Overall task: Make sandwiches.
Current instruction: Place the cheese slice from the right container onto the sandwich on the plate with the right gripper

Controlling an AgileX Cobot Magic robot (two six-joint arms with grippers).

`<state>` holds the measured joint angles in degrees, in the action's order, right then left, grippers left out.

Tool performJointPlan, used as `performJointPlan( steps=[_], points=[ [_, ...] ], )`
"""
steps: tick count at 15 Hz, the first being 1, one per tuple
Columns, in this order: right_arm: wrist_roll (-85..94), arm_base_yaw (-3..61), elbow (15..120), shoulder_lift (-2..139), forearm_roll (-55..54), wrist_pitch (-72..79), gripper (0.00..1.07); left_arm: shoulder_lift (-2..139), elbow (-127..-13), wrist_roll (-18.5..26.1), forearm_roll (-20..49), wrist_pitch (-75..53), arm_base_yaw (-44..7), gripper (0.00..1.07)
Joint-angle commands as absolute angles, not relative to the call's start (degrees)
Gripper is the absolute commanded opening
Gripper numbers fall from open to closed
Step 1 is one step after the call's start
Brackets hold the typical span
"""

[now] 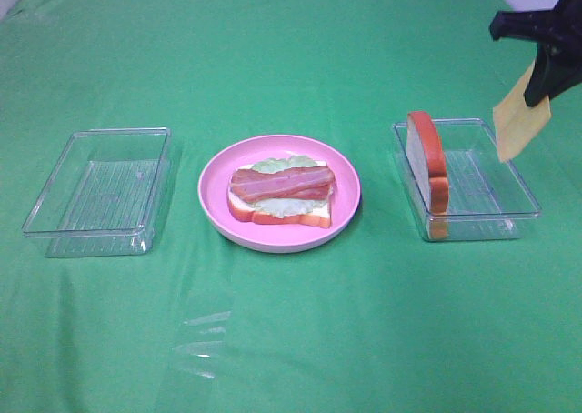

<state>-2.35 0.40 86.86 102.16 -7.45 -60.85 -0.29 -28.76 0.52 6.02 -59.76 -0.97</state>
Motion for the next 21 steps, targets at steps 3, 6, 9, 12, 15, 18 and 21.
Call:
performJointPlan(
  steps=[3, 6, 9, 12, 15, 18, 21],
  points=[
    [5.04, 1.66, 91.16, 97.86, -27.90, -58.96, 0.00, -1.38, -28.65, 0.40, 6.19, -59.24, -1.09, 1.00],
    [11.69, 7.96, 91.21, 101.07, -38.85, -56.61, 0.00, -1.38, -28.65, 0.40, 6.19, -59.24, -1.09, 1.00],
    [13.52, 16.50, 91.21, 108.58, -45.21, -52.31, 0.00, -1.38, -28.65, 0.40, 6.19, -59.24, -1.09, 1.00],
    [14.27, 19.88, 92.02, 114.13, -48.47, -49.73, 0.00, -1.38, -28.65, 0.40, 6.19, -59.24, -1.09, 1.00],
    [13.69, 22.52, 94.37, 121.35, -48.82, -46.18, 0.00, -1.38, -28.65, 0.40, 6.19, -59.24, -1.09, 1.00],
    [13.46, 22.46, 94.37, 126.39, -48.24, -45.49, 0.00, -1.38, -28.65, 0.40, 6.19, -59.24, -1.09, 1.00],
    [12.61, 22.46, 94.37, 128.69, -45.66, -45.44, 0.00, -1.38, -28.65, 0.40, 6.19, -59.24, -1.09, 1.00]
  ],
)
